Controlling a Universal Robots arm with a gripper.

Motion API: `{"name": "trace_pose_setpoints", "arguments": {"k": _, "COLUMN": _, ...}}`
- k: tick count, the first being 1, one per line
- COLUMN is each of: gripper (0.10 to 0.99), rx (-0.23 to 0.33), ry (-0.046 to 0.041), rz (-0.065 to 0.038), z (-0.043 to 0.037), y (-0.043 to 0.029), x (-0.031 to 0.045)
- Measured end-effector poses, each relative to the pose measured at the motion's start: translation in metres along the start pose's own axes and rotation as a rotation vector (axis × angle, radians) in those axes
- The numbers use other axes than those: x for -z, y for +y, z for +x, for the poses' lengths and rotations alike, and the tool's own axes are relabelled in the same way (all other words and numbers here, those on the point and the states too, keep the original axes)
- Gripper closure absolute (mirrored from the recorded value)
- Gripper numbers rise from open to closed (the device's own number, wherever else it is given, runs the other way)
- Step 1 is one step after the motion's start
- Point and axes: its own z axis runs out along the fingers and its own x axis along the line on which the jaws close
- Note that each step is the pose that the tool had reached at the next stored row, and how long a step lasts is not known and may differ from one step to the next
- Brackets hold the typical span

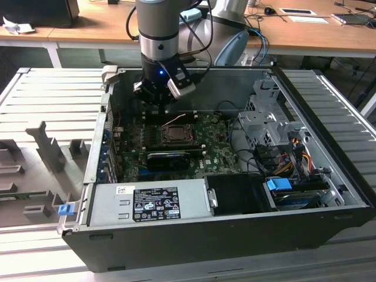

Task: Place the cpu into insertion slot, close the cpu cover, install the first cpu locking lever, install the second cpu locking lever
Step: 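Install the first cpu locking lever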

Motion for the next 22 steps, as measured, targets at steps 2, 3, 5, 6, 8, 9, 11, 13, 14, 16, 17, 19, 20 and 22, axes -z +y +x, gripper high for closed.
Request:
{"name": "trace_pose_setpoints", "arguments": {"k": 2, "gripper": 0.980, "rx": 0.000, "ry": -0.0001, "rz": -0.001, "z": 0.0000, "y": -0.0002, "x": -0.0011}}
{"name": "trace_pose_setpoints", "arguments": {"k": 3, "gripper": 0.980, "rx": 0.000, "ry": -0.0001, "rz": -0.004, "z": 0.0000, "y": -0.0003, "x": -0.0016}}
{"name": "trace_pose_setpoints", "arguments": {"k": 5, "gripper": 0.980, "rx": -0.001, "ry": -0.0013, "rz": -0.028, "z": 0.0000, "y": -0.0004, "x": -0.0023}}
{"name": "trace_pose_setpoints", "arguments": {"k": 6, "gripper": 0.980, "rx": -0.001, "ry": -0.0020, "rz": -0.041, "z": 0.0000, "y": -0.0004, "x": -0.0025}}
{"name": "trace_pose_setpoints", "arguments": {"k": 8, "gripper": 0.980, "rx": -0.001, "ry": -0.0029, "rz": -0.060, "z": 0.0000, "y": -0.0007, "x": -0.0035}}
{"name": "trace_pose_setpoints", "arguments": {"k": 9, "gripper": 0.980, "rx": -0.001, "ry": -0.0032, "rz": -0.061, "z": 0.0000, "y": -0.0009, "x": -0.0043}}
{"name": "trace_pose_setpoints", "arguments": {"k": 11, "gripper": 0.980, "rx": -0.002, "ry": -0.0031, "rz": -0.062, "z": 0.0002, "y": -0.0015, "x": -0.0066}}
{"name": "trace_pose_setpoints", "arguments": {"k": 13, "gripper": 0.980, "rx": -0.002, "ry": -0.0030, "rz": -0.062, "z": -0.0006, "y": -0.0019, "x": -0.0094}}
{"name": "trace_pose_setpoints", "arguments": {"k": 14, "gripper": 0.980, "rx": -0.003, "ry": -0.0032, "rz": -0.063, "z": -0.0010, "y": -0.0021, "x": -0.0108}}
{"name": "trace_pose_setpoints", "arguments": {"k": 16, "gripper": 0.980, "rx": -0.004, "ry": -0.0033, "rz": -0.064, "z": -0.0022, "y": -0.0024, "x": -0.0132}}
{"name": "trace_pose_setpoints", "arguments": {"k": 17, "gripper": 0.980, "rx": -0.004, "ry": -0.0034, "rz": -0.064, "z": -0.0030, "y": -0.0026, "x": -0.0143}}
{"name": "trace_pose_setpoints", "arguments": {"k": 19, "gripper": 0.980, "rx": -0.004, "ry": -0.0033, "rz": -0.063, "z": -0.0063, "y": -0.0028, "x": -0.0156}}
{"name": "trace_pose_setpoints", "arguments": {"k": 20, "gripper": 0.980, "rx": -0.004, "ry": -0.0031, "rz": -0.059, "z": -0.0082, "y": -0.0030, "x": -0.0159}}
{"name": "trace_pose_setpoints", "arguments": {"k": 22, "gripper": 0.980, "rx": -0.003, "ry": -0.0021, "rz": -0.037, "z": -0.0109, "y": -0.0031, "x": -0.0164}}
